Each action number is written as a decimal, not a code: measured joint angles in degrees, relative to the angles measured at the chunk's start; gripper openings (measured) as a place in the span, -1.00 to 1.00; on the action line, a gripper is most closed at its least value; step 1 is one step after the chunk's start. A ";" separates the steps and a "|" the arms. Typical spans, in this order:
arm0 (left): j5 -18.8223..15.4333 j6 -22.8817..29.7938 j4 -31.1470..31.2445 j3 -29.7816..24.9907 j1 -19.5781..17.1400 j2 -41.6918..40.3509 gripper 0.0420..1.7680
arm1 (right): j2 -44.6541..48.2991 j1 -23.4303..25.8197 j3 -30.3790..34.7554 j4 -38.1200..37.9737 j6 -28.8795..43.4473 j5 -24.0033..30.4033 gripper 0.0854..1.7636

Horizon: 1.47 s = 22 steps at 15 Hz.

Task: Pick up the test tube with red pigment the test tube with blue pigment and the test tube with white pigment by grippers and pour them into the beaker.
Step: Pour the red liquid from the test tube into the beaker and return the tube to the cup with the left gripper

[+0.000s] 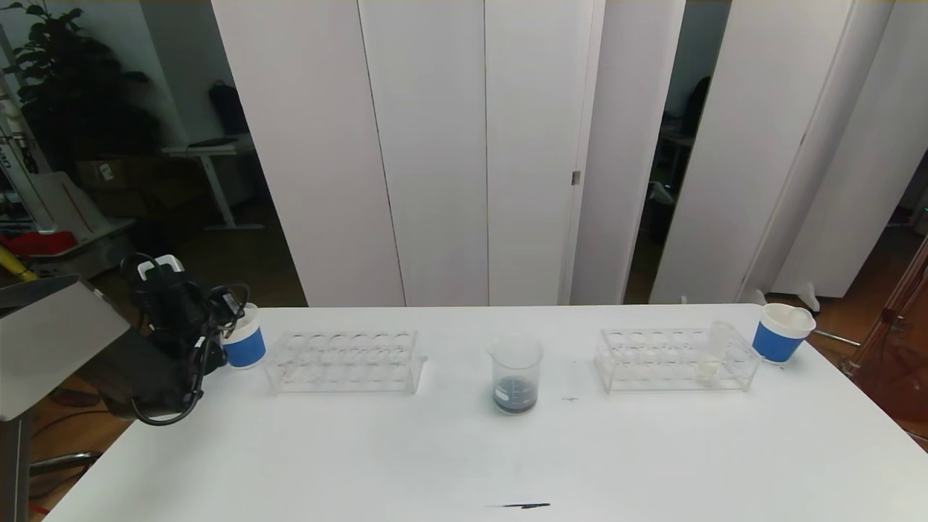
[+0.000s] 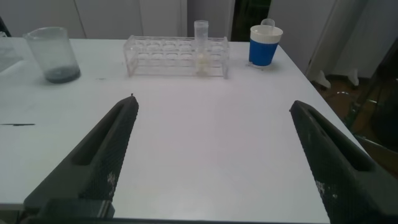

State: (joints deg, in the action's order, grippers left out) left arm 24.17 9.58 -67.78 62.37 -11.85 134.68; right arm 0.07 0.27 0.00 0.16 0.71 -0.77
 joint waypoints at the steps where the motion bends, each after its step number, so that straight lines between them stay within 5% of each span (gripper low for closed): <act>1: 0.00 0.00 0.00 0.00 0.13 0.05 -0.37 | 0.00 0.00 0.00 0.00 -0.02 -0.02 0.98; 5: 0.02 -0.41 1.00 -0.11 0.48 0.07 -0.34 | 0.00 -0.02 0.00 0.00 -0.02 -0.02 0.98; 6: 0.02 -0.60 1.49 -0.13 0.61 0.07 -0.15 | 0.00 0.00 0.00 0.00 0.00 -0.02 0.98; 8: 0.05 -0.68 1.57 -0.13 0.83 -0.06 0.64 | 0.00 0.00 0.00 0.00 -0.02 -0.02 0.98; 10: 0.07 -0.60 1.50 -0.07 0.94 -0.48 0.98 | 0.00 0.00 0.00 0.00 -0.02 0.00 0.98; 22: -0.04 -1.56 2.34 -2.56 2.71 -10.81 0.98 | 0.00 0.00 0.00 0.00 0.00 -0.02 0.98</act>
State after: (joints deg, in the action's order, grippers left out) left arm 24.14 8.02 -65.44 59.81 -9.14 123.87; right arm 0.07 0.27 0.00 0.16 0.71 -0.79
